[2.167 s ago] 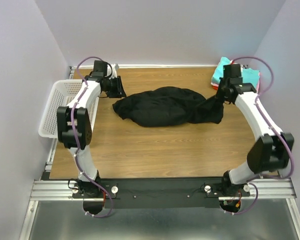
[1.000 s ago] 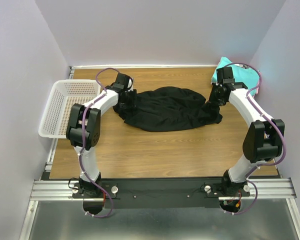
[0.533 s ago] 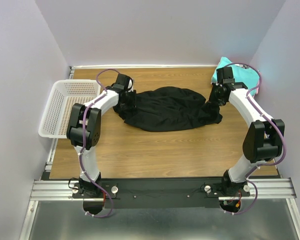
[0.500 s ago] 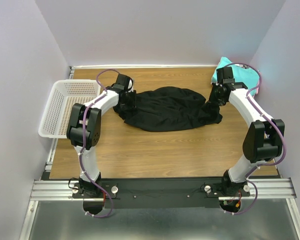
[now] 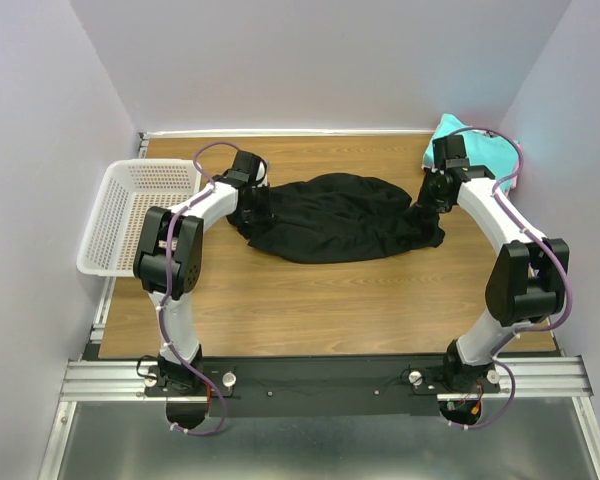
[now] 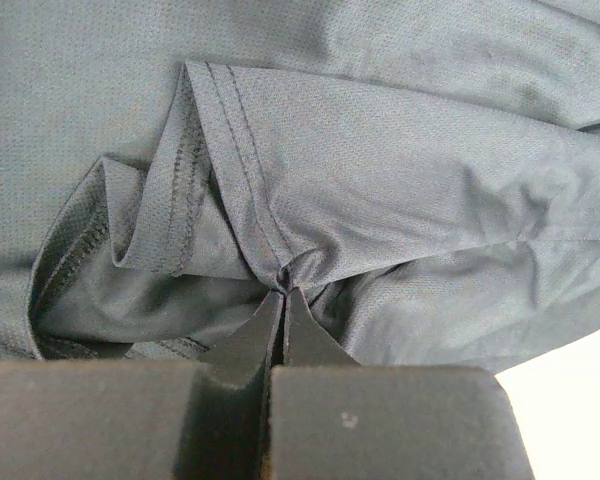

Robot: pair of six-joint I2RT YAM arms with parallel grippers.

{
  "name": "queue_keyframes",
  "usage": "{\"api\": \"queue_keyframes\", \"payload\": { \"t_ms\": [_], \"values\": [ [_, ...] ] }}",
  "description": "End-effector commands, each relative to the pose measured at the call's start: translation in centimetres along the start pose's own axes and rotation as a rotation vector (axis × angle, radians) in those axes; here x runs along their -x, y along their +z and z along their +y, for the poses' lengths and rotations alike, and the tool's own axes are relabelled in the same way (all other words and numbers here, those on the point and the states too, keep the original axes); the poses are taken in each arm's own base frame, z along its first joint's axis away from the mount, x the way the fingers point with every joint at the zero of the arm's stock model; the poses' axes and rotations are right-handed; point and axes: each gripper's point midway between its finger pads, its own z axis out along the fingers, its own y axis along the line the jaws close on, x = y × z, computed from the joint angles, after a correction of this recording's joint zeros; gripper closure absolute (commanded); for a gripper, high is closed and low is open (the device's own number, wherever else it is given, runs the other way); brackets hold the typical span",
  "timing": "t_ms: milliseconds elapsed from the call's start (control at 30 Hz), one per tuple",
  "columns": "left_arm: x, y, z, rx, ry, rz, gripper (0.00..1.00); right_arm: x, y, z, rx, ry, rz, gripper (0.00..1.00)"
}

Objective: Fold and stack the t-shirts
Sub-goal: Flatten the tshirt out

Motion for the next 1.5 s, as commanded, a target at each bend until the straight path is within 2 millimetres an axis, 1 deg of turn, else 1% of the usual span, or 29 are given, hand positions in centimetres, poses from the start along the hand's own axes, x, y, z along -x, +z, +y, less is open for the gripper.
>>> {"api": "queue_keyframes", "payload": {
  "t_ms": [0,100,267,333,367,433,467,500,533,600,633,700,733,767,833,867,900,933,1000,1033,1067,1100,1133,1233,1267,1300,1333,1367,1467],
  "values": [
    [1.4,-0.9,-0.7,-0.006,0.017,-0.04,1.0,0.4,-0.9,-0.1,0.008,0.01,-0.026,1.0],
    [4.0,-2.9,-1.6,0.002,0.025,-0.111,1.0,1.5,-1.6,0.1,0.01,0.01,-0.059,1.0],
    [12.2,-8.4,-3.6,-0.038,0.031,-0.296,1.0,4.9,-2.8,-0.2,-0.024,-0.028,-0.145,1.0],
    [14.6,-10.1,-3.6,-0.045,0.029,-0.342,1.0,7.4,-3.9,-0.1,-0.035,-0.042,-0.204,1.0],
    [17.4,-11.8,-3.7,-0.071,0.027,-0.401,1.0,8.0,-3.6,-0.3,-0.052,-0.049,-0.209,1.0],
    [19.9,-13.4,-3.6,-0.103,0.018,-0.455,1.0,11.1,-5.0,0.2,-0.044,-0.059,-0.283,1.0],
    [22.3,-15.0,-3.3,-0.14,0.018,-0.51,1.0,12.5,-5.6,0.5,-0.04,-0.059,-0.313,1.0],
    [23.5,-16.0,-3.4,-0.17,0.023,-0.537,1.0,13.5,-5.2,0.5,-0.053,-0.06,-0.324,1.0],
    [25.5,-17.9,-4.6,-0.237,0.055,-0.588,1.0,16.5,-7.3,0.9,-0.049,-0.053,-0.402,1.0],
    [27.7,-20.7,-4.3,-0.28,0.071,-0.662,1.0,18.9,-8.1,1.3,-0.048,-0.045,-0.456,1.0],
    [29.0,-23.3,-5.3,-0.33,0.098,-0.726,1.0,21.8,-11.1,1.8,-0.028,-0.027,-0.551,0.99],
    [30.0,-26.8,-5.2,-0.36,0.122,-0.814,1.0,24.0,-13.6,2.4,0.001,-0.011,-0.626,1.0],
    [30.3,-27.3,-5.3,-0.388,0.145,-0.853,1.0,24.7,-14.6,2.7,0.019,-0.006,-0.653,1.0],
    [29.8,-30.7,-6.6,-0.412,0.188,-0.918,1.0,25.2,-15.7,3.1,0.045,-0.004,-0.677,1.0],
    [28.5,-32.9,-6.0,-0.409,0.227,-0.986,1.0,25.9,-19.0,3.9,0.105,-0.009,-0.74,1.0],
    [27.8,-32.8,-5.8,-0.404,0.235,-0.987,1.0,25.6,-19.4,4.1,0.119,-0.018,-0.743,1.0],
    [26.1,-30.0,-4.6,-0.39,0.224,-0.927,1.0,24.5,-20.3,3.8,0.129,-0.024,-0.741,1.0],
    [24.6,-30.4,-4.8,-0.39,0.23,-0.917,1.0,23.4,-19.7,3.7,0.135,-0.029,-0.715,1.0],
    [21.4,-27.5,-3.7,-0.385,0.2,-0.829,1.0,20.9,-19.0,3.2,0.136,-0.033,-0.666,1.0],
    [19.6,-25.9,-3.0,-0.378,0.185,-0.785,1.0,17.1,-14.8,2.4,0.106,-0.031,-0.54,1.0],
    [15.8,-23.0,-1.8,-0.361,0.141,-0.702,1.0,15.5,-15.9,1.6,0.097,-0.016,-0.54,1.0],
    [13.8,-21.6,-1.2,-0.347,0.124,-0.665,1.0,13.1,-14.5,0.9,0.081,0.014,-0.482,1.0],
    [10.0,-19.2,0.1,-0.317,0.086,-0.594,1.0,9.1,-13.0,-0.2,0.06,0.023,-0.391,1.0],
    [4.3,-15.9,2.2,-0.268,0.011,-0.484,1.0,1.6,-10.5,-1.3,0.046,0.07,-0.182,0.99],
    [1.0,-14.1,3.2,-0.251,-0.03,-0.414,1.0,-2.0,-9.0,-2.2,0.014,0.076,-0.082,0.86],
    [-0.7,-13.2,3.7,-0.24,-0.05,-0.368,1.0,-4.4,-9.0,-2.7,0.0,0.091,-0.007,0.75],
    [-3.0,-12.0,4.4,-0.23,-0.073,-0.314,1.0,-6.0,-8.7,-3.0,-0.009,0.09,0.039,0.52],
    [-4.2,-11.5,4.5,-0.232,-0.079,-0.283,1.0,-7.7,-8.4,-3.3,-0.016,0.093,0.085,0.41],
    [-7.0,-10.2,5.1,-0.232,-0.086,-0.203,1.0,-9.2,-8.0,-4.0,-0.038,0.094,0.12,0.21]
  ]
}}
